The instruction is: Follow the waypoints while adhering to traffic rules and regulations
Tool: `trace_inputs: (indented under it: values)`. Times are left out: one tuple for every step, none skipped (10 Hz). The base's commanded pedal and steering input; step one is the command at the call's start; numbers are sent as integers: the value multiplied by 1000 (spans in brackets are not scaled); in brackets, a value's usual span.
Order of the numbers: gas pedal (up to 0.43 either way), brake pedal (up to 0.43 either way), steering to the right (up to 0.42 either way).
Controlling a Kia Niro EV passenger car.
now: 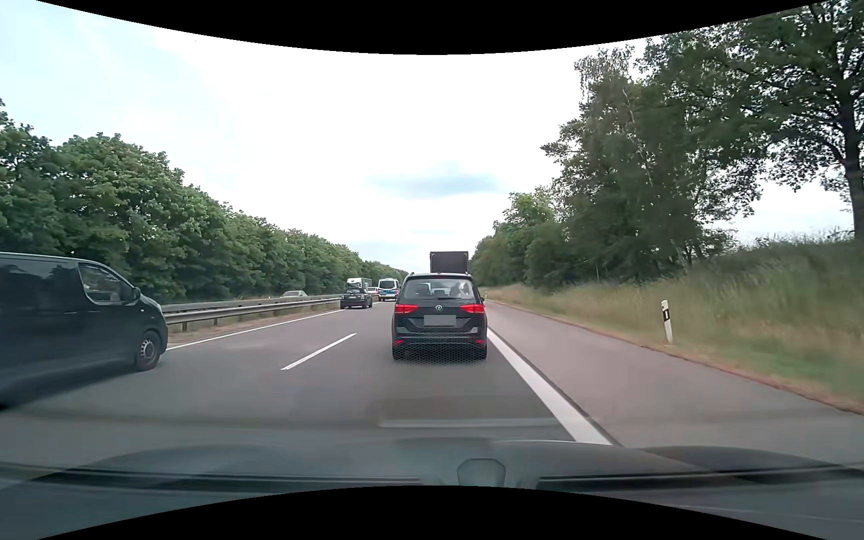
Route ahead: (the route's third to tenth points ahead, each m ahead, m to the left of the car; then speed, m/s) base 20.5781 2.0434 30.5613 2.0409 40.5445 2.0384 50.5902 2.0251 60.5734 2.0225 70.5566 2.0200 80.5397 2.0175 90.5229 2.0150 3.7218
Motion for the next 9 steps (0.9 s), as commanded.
trace_inputs:
  values:
    - [118, 0, -3]
    - [118, 0, -3]
    - [118, 0, -3]
    - [118, 0, -3]
    - [118, 0, -3]
    - [118, 0, -2]
    - [118, 0, -3]
    - [118, 0, -2]
    - [118, 0, -2]
